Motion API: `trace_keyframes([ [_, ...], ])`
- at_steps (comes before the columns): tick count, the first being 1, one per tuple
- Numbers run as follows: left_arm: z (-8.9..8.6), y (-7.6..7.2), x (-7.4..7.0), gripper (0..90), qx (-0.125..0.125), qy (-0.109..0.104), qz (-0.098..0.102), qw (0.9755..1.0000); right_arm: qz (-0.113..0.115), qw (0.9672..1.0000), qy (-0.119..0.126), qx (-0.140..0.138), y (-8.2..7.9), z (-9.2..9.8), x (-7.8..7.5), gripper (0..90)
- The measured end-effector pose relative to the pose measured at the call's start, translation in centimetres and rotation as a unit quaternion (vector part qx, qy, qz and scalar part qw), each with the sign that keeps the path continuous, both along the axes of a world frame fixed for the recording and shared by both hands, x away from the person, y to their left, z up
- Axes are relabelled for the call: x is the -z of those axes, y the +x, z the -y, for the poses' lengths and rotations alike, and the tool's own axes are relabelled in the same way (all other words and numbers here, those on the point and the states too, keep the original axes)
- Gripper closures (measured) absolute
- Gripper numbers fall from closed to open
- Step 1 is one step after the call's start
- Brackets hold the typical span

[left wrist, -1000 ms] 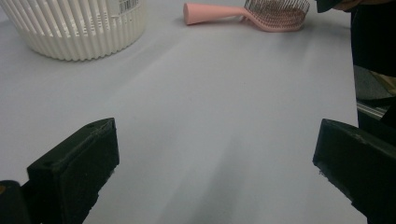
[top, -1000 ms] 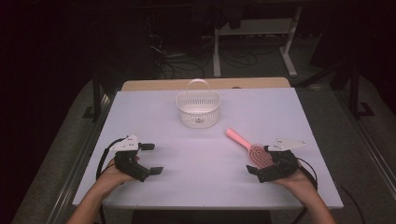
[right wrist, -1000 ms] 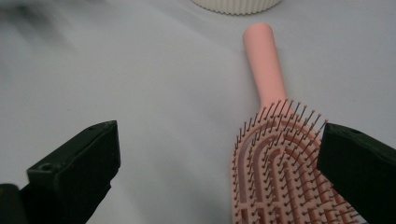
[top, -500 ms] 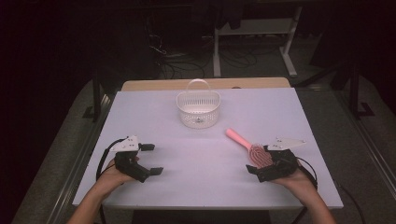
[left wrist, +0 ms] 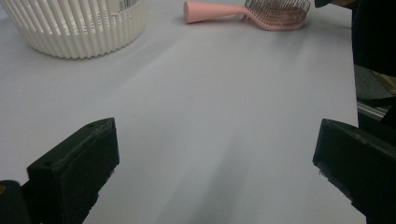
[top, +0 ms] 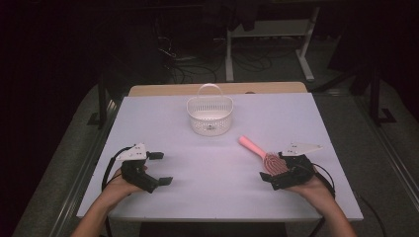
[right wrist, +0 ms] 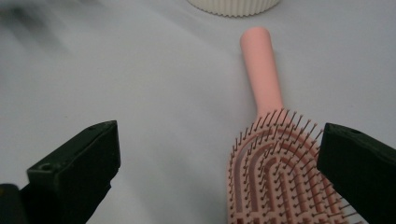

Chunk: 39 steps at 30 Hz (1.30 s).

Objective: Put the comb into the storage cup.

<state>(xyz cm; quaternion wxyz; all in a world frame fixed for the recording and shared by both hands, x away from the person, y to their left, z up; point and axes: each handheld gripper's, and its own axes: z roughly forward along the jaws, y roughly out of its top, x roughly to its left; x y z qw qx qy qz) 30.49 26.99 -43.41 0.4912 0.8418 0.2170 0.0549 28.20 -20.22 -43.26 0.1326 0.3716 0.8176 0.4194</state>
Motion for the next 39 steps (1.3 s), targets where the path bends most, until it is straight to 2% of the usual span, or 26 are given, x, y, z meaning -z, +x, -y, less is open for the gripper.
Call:
trace_keyframes([
  [13,-0.1,0.0,-0.1,0.0,-0.002,-0.004,-0.001,1.0000,-0.002,0.9999,-0.014,-0.006,1.6,-0.7,-0.8,0.0],
  [28,-0.1,0.0,-0.1,0.1,-0.005,-0.009,-0.001,0.9999,-0.024,0.9992,-0.030,-0.011,3.4,-1.6,-1.3,0.0],
  [39,-0.2,0.1,-0.2,0.1,-0.007,-0.009,-0.001,0.9999,-0.037,0.9989,-0.030,-0.005,4.9,-1.7,-1.7,8.4],
])
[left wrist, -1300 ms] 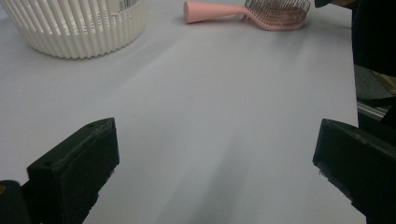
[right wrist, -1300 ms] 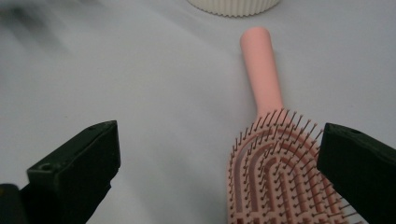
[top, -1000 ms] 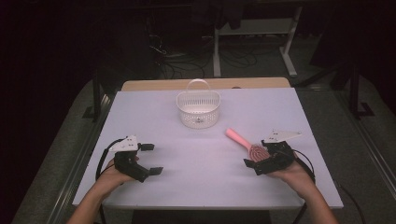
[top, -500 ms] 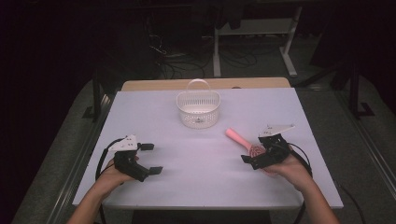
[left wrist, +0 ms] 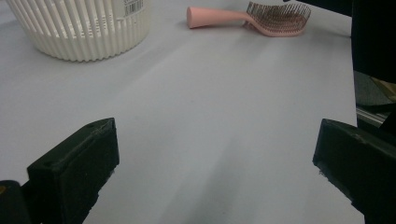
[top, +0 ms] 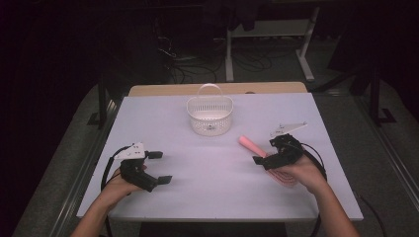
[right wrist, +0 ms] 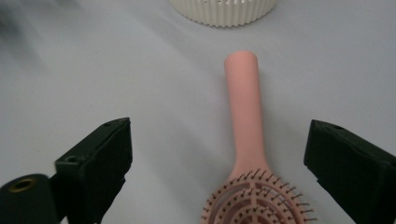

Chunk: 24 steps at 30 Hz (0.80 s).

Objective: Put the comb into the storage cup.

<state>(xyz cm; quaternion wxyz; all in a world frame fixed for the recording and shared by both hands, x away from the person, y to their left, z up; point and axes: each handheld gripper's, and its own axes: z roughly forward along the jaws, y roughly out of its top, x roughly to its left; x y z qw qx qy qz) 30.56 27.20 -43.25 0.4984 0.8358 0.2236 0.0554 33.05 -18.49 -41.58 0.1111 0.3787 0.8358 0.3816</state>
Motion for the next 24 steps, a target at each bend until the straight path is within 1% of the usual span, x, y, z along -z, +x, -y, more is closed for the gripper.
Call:
trace_keyframes([
  [3,0.0,0.0,0.0,0.1,0.000,0.000,0.000,1.0000,-0.005,1.0000,0.004,0.006,0.6,0.0,-0.1,12.0],
  [7,0.0,0.0,0.0,0.1,0.000,0.000,0.000,1.0000,-0.012,0.9998,0.002,0.016,1.4,-0.1,-0.3,14.5],
  [9,0.0,0.0,0.0,0.0,0.000,0.000,0.000,1.0000,-0.011,0.9998,-0.001,0.018,1.8,-0.2,-0.4,16.5],
  [12,0.0,0.0,0.0,0.0,0.000,0.001,0.000,1.0000,-0.012,0.9997,0.003,0.022,2.3,-0.2,-0.6,21.4],
  [18,0.0,0.0,0.0,0.1,0.001,0.000,0.000,1.0000,-0.018,0.9993,0.002,0.032,3.7,-0.5,-0.6,34.7],
  [21,0.0,0.0,0.0,0.0,0.002,0.001,0.001,1.0000,-0.023,0.9990,0.007,0.037,4.4,-0.5,-0.5,42.1],
  [24,0.1,0.0,0.0,0.1,0.002,0.000,-0.001,1.0000,-0.028,0.9988,0.000,0.040,5.1,-0.7,-0.3,49.5],
])
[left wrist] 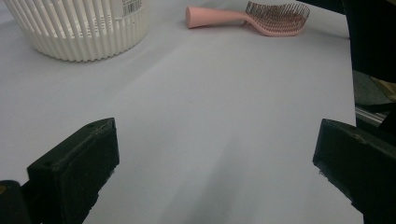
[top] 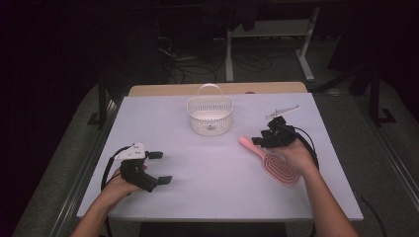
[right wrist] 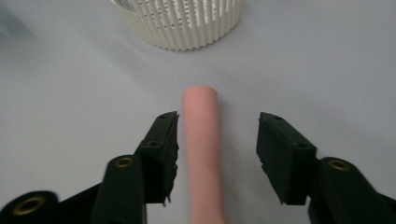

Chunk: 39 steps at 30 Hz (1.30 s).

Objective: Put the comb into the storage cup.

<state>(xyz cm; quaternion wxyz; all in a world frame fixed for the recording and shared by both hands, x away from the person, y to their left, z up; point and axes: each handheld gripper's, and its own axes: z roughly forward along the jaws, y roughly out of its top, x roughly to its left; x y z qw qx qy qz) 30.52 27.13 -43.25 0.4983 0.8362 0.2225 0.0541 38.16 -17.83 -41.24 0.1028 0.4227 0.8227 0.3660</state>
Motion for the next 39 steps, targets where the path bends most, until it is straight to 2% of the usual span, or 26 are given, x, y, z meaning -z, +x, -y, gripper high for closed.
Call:
trace_keyframes([
  [6,0.0,0.0,0.0,0.1,0.001,0.000,0.001,1.0000,-0.007,0.9998,-0.017,-0.001,1.5,-0.6,0.3,65.2],
  [10,0.0,0.0,0.0,0.1,0.002,0.000,0.001,1.0000,-0.015,0.9996,-0.025,-0.003,2.2,-1.0,0.5,71.0],
  [11,0.0,0.0,0.0,0.1,0.002,-0.001,0.001,1.0000,-0.022,0.9992,-0.032,-0.006,2.8,-1.4,0.7,76.5],
  [17,0.0,0.0,0.0,0.0,0.001,-0.002,0.001,1.0000,-0.033,0.9985,-0.042,-0.013,3.8,-2.0,1.0,85.9],
  [24,0.0,0.0,-0.1,0.1,0.002,-0.002,0.002,1.0000,-0.044,0.9974,-0.054,-0.019,4.8,-2.4,1.5,88.6],
  [39,0.0,0.1,0.0,0.1,0.002,-0.002,0.000,1.0000,-0.066,0.9954,-0.066,-0.021,5.6,-2.3,2.5,88.7],
])
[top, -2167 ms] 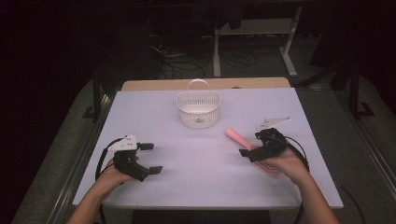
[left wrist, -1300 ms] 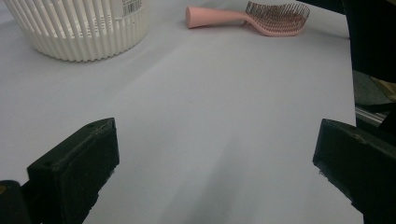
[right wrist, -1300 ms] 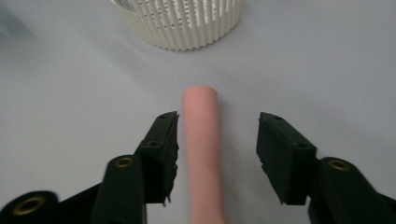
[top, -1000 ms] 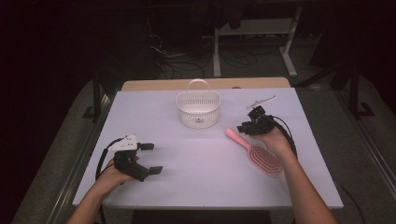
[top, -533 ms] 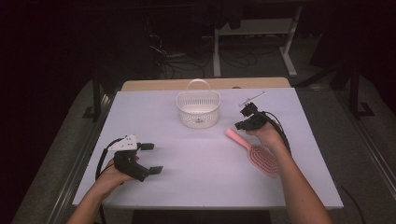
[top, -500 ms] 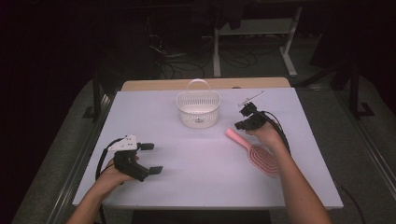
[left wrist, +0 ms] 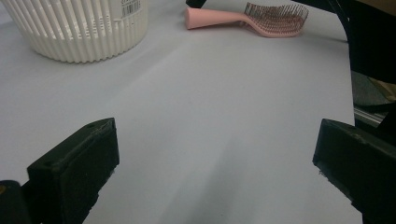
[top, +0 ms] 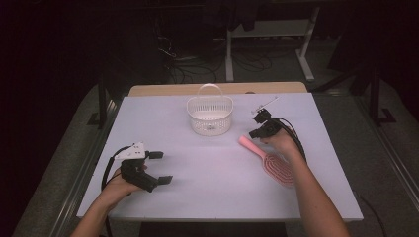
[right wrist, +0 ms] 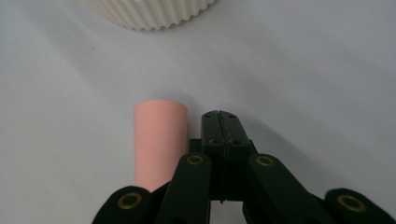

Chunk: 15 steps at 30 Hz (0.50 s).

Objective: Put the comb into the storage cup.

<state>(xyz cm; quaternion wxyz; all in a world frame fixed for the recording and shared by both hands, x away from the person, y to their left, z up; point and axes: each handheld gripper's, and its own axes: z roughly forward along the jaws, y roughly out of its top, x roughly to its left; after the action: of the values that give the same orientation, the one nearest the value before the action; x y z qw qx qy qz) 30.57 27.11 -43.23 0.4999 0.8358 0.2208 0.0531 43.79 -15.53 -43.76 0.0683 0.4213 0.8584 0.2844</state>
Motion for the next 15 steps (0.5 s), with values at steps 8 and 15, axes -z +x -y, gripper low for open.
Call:
trace_keyframes([
  [8,0.02,-0.02,0.00,0.0,0.000,0.000,0.000,1.0000,-0.015,0.9998,-0.011,-0.009,0.03,-0.40,0.45,88.7],
  [15,-0.01,-0.02,-0.02,0.1,-0.001,-0.001,0.001,1.0000,-0.020,0.9995,-0.015,-0.017,-0.12,-0.75,0.58,88.7],
])
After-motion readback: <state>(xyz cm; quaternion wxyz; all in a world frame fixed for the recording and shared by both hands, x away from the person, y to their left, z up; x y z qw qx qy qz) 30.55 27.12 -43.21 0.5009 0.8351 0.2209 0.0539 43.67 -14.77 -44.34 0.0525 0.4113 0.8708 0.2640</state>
